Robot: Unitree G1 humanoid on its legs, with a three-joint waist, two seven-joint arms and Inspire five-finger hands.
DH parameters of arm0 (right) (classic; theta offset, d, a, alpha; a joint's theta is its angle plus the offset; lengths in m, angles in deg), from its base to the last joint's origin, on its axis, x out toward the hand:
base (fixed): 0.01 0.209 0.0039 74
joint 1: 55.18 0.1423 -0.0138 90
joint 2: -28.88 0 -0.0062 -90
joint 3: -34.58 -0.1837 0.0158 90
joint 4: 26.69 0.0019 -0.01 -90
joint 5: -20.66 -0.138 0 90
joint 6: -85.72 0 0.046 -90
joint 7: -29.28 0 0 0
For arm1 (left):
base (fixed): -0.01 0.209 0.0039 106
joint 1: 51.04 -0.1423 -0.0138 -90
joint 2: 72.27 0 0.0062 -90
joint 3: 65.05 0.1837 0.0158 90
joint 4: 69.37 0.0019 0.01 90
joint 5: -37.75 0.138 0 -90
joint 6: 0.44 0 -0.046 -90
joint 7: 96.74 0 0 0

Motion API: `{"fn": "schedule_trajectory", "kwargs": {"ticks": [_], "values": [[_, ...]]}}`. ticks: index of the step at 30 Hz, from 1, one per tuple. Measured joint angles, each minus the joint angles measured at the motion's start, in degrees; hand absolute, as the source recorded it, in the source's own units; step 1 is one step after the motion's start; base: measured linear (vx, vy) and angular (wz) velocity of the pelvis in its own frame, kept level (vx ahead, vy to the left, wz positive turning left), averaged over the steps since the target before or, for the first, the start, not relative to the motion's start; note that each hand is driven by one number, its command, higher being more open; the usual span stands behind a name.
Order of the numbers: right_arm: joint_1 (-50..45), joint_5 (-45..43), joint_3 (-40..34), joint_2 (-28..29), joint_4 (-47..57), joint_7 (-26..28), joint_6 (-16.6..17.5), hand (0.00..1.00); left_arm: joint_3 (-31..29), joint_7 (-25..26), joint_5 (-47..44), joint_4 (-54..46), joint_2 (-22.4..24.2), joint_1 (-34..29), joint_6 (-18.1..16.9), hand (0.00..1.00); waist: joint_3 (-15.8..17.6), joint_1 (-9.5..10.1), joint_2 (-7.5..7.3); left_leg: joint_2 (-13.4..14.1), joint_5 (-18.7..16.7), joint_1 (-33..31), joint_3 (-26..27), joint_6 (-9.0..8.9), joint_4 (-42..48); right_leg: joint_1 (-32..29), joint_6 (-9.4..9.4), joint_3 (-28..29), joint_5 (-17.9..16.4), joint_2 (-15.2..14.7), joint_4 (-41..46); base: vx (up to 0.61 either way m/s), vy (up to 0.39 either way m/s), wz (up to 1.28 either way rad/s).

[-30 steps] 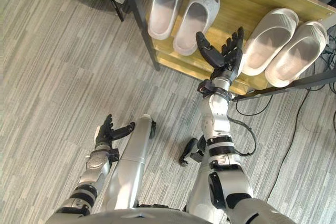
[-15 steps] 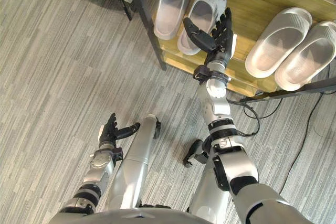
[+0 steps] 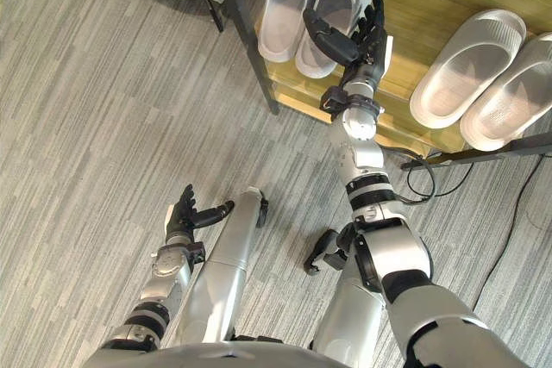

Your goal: Organize the slippers on the shoe rack

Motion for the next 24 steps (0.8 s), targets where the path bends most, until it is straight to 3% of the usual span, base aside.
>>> {"fn": "schedule_trajectory", "kwargs": {"ticks": [7,11,17,19,24], "values": [[-1.2,-0.1,0.9,-2.4,1.4,1.9,-1.3,1.00,0.0,-0.3,0.0,0.0,0.0,0.1,0.2,1.00,0.2,-0.51,0.45,0.3,0.0,1.3,0.2,0.02,0.1,1.5,0.04,0.0,0.0,0.0,-0.2,0.00,0.000,0.00],[-5.9,0.0,0.8,-3.4,6.2,3.7,-1.3,1.00,0.2,-3.6,0.1,1.4,-1.1,-2.2,0.6,1.00,0.2,-0.58,0.54,0.8,-0.2,4.0,1.2,0.38,-0.6,3.9,0.27,0.3,0.0,0.3,-1.1,0.02,-0.009,-0.04],[-16.6,0.7,2.1,-2.6,17.4,5.5,-1.5,1.00,0.2,-3.9,1.3,5.8,-2.6,-6.7,3.3,1.00,0.3,-0.95,0.34,2.7,0.0,10.6,1.8,0.18,-5.3,10.0,0.83,-0.2,1.4,2.3,-6.4,0.06,-0.033,-0.11],[-22.2,1.8,2.6,-1.8,22.9,6.3,-1.5,1.00,0.2,-3.9,1.8,6.3,-2.9,-8.0,3.6,1.00,0.2,-1.46,0.03,2.8,0.4,14.4,2.4,0.24,-8.4,13.5,1.27,-0.4,2.1,2.4,-9.3,0.12,-0.027,-0.01],[-35.2,8.0,5.4,0.5,30.9,9.5,-1.3,1.00,1.5,-3.9,3.2,7.6,-5.3,-10.8,3.6,1.00,-1.8,-3.98,-2.96,3.4,3.8,24.6,3.5,0.60,-20.9,22.6,2.26,-1.8,6.6,4.2,-21.8,0.13,0.003,-0.05]]}}
